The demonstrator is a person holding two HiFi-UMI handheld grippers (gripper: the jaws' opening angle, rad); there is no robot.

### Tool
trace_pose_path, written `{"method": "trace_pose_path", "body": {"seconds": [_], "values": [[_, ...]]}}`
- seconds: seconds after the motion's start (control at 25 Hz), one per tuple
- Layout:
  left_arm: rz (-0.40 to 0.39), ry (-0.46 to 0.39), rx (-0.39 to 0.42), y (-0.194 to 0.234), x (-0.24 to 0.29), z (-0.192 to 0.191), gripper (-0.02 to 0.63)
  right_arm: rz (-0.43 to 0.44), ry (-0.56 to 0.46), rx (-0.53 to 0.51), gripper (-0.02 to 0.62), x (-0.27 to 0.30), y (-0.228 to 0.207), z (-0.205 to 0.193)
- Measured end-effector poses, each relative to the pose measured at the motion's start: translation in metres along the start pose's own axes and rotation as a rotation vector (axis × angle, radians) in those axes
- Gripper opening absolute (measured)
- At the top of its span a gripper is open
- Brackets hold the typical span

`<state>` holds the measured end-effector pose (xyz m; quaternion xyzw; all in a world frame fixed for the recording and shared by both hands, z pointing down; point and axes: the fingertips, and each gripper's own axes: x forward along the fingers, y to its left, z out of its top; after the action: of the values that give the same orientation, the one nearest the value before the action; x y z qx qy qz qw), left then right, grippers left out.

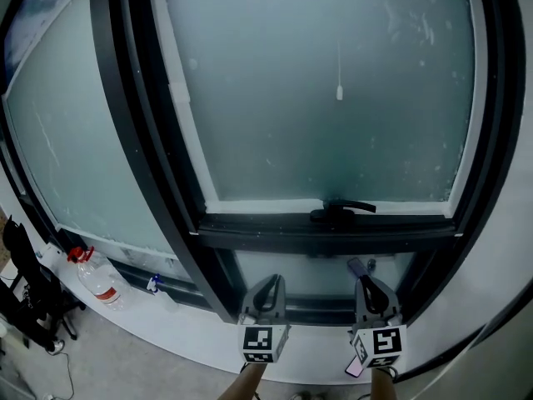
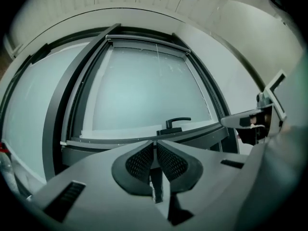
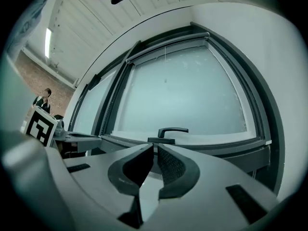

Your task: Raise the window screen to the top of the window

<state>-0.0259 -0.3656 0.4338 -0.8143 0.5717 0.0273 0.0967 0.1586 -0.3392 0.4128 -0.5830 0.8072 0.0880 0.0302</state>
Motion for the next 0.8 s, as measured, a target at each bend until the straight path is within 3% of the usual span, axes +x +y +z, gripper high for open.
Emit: {"method": "trace_pose_path", "body": {"seconds": [0.24, 0.52, 0.8], "values": [[0.008, 0.037, -0.006, -0.005, -0.019, -0.001, 0.023, 0.088, 0.008, -0.026, 0.029, -0.015, 0.012, -0.006], [-0.041, -0.002, -0.038, -0.017, -0.059, 0.009, 0.023, 0.053, 0.052, -0.019, 0.029, -0.052, 0.045, -0.008], [-0.124, 0.004, -0.069, -0.027, -0.159, 0.006, 0.023, 0.014, 0.08, 0.015, 0.029, -0.13, 0.111, 0.005]]}}
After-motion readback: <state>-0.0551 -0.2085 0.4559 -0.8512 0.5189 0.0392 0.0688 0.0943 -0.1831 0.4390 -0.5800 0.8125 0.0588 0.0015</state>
